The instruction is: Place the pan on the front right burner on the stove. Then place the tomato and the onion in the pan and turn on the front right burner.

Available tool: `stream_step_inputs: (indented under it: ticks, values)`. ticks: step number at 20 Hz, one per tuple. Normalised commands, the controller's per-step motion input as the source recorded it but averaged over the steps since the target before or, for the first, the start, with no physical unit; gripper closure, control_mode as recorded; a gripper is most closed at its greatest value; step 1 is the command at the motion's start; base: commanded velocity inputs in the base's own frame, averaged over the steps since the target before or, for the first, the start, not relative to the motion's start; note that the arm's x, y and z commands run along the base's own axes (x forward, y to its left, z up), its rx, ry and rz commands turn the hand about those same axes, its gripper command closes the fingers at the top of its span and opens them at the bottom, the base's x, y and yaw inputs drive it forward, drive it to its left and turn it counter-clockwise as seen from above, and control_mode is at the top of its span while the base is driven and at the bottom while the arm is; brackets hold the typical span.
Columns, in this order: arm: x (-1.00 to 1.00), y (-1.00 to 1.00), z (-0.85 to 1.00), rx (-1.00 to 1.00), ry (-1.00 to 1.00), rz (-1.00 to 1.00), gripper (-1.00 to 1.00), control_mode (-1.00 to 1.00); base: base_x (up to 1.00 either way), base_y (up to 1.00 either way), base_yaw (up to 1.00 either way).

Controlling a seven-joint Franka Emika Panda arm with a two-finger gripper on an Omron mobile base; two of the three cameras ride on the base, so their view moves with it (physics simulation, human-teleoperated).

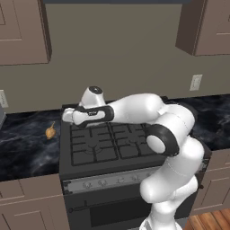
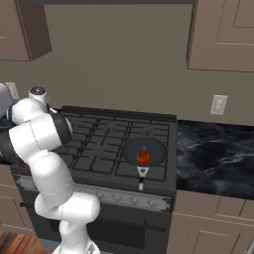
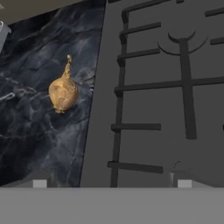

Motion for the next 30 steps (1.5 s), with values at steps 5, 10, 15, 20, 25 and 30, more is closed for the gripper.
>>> stream_step_inputs:
  ticks: [5, 10, 15, 20, 25, 30]
  values:
    - [0.00, 0.71, 0.00, -0.01, -0.02, 0.00, -1.00, -1.00, 0.00, 0.00, 0.00]
    - [0.05, 0.71, 0.00, -0.07, -0.11, 0.00, -1.00, -1.00, 0.00, 0.00, 0.00]
    - [0.38, 0.41, -0.08, -0.07, -0.13, 0.00, -1.00, -1.00, 0.00, 0.00, 0.00]
    - [0.30, 0.22, -0.02, -0.03, -0.06, 0.00, -1.00, -1.00, 0.00, 0.00, 0.00]
    - [0.30, 0.28, 0.00, 0.00, 0.00, 0.00, -1.00, -1.00, 0.00, 0.00, 0.00]
    - [0.22, 0.26, 0.00, 0.00, 0.00, 0.00, -1.00, -1.00, 0.00, 0.00, 0.00]
